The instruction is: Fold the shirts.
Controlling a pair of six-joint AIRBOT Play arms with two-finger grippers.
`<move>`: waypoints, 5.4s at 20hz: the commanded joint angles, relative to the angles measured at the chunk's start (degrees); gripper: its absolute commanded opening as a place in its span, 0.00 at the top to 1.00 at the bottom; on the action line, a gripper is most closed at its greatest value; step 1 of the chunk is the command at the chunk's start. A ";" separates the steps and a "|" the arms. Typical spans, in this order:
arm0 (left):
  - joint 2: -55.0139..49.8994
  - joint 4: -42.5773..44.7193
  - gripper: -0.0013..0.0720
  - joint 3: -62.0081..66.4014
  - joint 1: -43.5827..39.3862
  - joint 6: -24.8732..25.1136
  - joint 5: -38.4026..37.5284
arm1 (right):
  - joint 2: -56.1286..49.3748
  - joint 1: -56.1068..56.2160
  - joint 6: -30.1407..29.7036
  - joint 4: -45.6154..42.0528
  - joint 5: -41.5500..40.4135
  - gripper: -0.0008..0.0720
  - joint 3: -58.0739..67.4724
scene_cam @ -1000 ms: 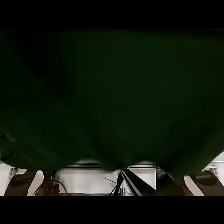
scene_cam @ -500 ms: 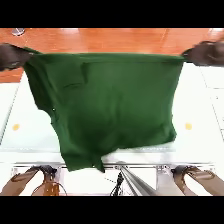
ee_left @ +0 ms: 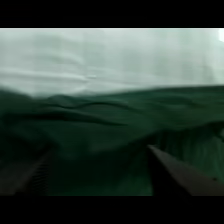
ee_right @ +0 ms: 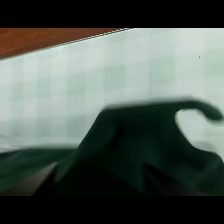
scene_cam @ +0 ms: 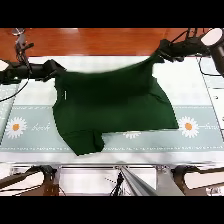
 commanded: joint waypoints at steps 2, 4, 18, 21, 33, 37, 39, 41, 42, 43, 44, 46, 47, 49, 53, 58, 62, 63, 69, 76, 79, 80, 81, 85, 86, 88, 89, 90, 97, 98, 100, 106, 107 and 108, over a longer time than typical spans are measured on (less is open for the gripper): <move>-2.43 7.58 0.02 2.23 4.44 -1.97 -12.35 | -2.97 -10.45 -3.45 10.19 16.96 0.13 5.25; -2.12 14.38 0.02 2.43 10.49 -3.89 -23.19 | -0.11 -15.69 -6.84 5.31 26.25 0.13 5.11; 11.04 5.44 0.03 -38.64 26.25 0.42 -21.75 | 41.27 -25.83 -15.19 9.55 1.97 0.13 -64.92; 11.02 -0.50 0.03 -41.53 26.14 3.06 -18.88 | 41.27 -25.83 -15.78 10.34 3.39 0.13 -65.70; 10.47 -4.15 0.95 -44.59 18.45 8.76 -12.55 | 40.59 -40.04 -10.84 -2.40 4.83 0.13 -66.18; 10.47 -4.17 0.95 -44.59 18.43 8.74 -12.22 | 37.24 -42.42 -10.27 -1.70 8.02 0.13 -69.53; 10.47 -4.15 0.95 -44.59 18.43 8.74 -11.69 | 34.51 -41.38 -12.44 1.79 8.87 0.13 -69.51; 10.47 -4.15 0.95 -44.59 18.40 8.74 -11.63 | 31.63 -38.99 -14.12 4.72 8.44 0.13 -69.51; 10.47 -4.15 0.95 -44.59 18.40 8.74 -11.56 | 30.29 -37.20 -14.60 6.32 7.54 0.13 -69.48; 10.47 -4.15 0.95 -44.59 18.40 8.74 -11.54 | 29.29 -35.63 -14.84 8.11 6.40 0.13 -69.48; 10.47 -4.15 0.95 -44.59 18.40 8.74 -11.52 | 28.35 -33.90 -15.23 10.10 4.76 0.13 -69.31; 10.47 -4.35 0.95 -44.59 18.40 8.76 -11.50 | 26.36 -30.29 -15.87 13.16 0.94 0.15 -68.78; 10.47 -4.46 0.95 -44.59 18.32 8.94 -11.47 | 25.03 -28.41 -17.29 14.25 -0.04 0.23 -68.15; 10.47 -4.57 0.95 -44.59 17.88 10.49 -11.50 | 22.49 -23.98 -18.86 14.64 -1.22 0.77 -65.44; 11.98 -12.85 0.95 -39.15 17.64 12.33 -12.04 | 21.70 -17.31 -17.77 14.40 1.99 0.95 -51.34; 23.39 -35.15 0.96 -11.52 17.64 13.77 -8.63 | 23.17 -12.83 -9.42 5.75 11.10 0.95 -6.54; 31.04 -21.51 0.96 17.16 17.64 10.19 -4.02 | 27.43 -12.61 -6.86 0.33 16.65 0.95 23.30; 32.83 -15.06 0.96 22.16 17.66 7.65 -3.98 | 31.19 -12.61 -6.91 -0.55 16.70 0.95 24.70; 48.46 13.29 0.96 30.95 17.62 -0.02 -5.84 | 53.81 -12.63 -4.09 -16.41 21.11 0.95 19.96; 55.80 22.38 0.96 21.05 15.19 -5.73 -7.04 | 65.44 -12.66 -1.05 -23.52 27.10 0.95 7.17; 54.47 21.14 0.96 13.03 14.80 -5.79 -7.02 | 64.74 -12.66 -1.62 -21.38 26.56 0.95 -1.90; 53.29 19.93 0.96 9.64 14.78 -5.77 -7.04 | 63.98 -12.66 -2.43 -19.65 25.75 0.95 -5.79; 51.52 17.86 0.96 6.19 14.78 -5.68 -7.02 | 62.86 -12.66 -2.97 -17.86 24.61 0.95 -9.46; 39.56 3.56 0.96 -6.84 12.90 2.45 -1.99 | 53.83 -12.61 -8.09 -7.28 14.12 0.95 -23.50; 35.63 3.26 0.96 -8.46 11.37 3.34 0.72 | 50.07 -12.61 -9.38 -5.11 11.08 0.95 -25.86; 26.05 3.65 0.96 -8.92 7.98 3.98 6.34 | 41.09 -12.61 -11.26 -2.23 6.27 0.95 -27.26; 20.90 3.67 0.96 -8.57 6.21 4.00 9.29 | 36.54 -12.61 -12.52 0.61 3.54 0.95 -27.26; 16.11 3.56 0.95 -7.98 4.70 3.89 11.56 | 31.67 -12.61 -13.94 5.33 0.96 0.95 -27.15; -11.04 -0.31 0.96 3.82 -1.07 -0.90 15.98 | 4.31 -12.61 -17.07 17.03 -4.79 0.95 -15.54; -13.38 -0.46 0.96 5.42 -1.09 -4.07 15.19 | 1.95 -12.61 -16.09 17.00 -4.52 0.95 -13.49; -16.26 -0.44 0.96 7.72 -0.33 -12.39 12.72 | -1.73 -12.63 -14.21 16.98 -2.75 0.95 -9.84; -16.81 -0.42 0.95 10.36 2.93 -4.35 -0.96 | -4.46 -13.11 -14.23 12.68 5.11 0.95 -7.26; -16.81 -0.37 0.95 10.54 4.22 -4.09 -4.70 | -4.44 -13.97 -14.23 13.05 7.43 0.95 -7.26; -16.81 -0.35 0.95 10.64 5.86 -3.69 -7.96 | -4.44 -14.91 -14.23 13.84 9.81 0.95 -7.26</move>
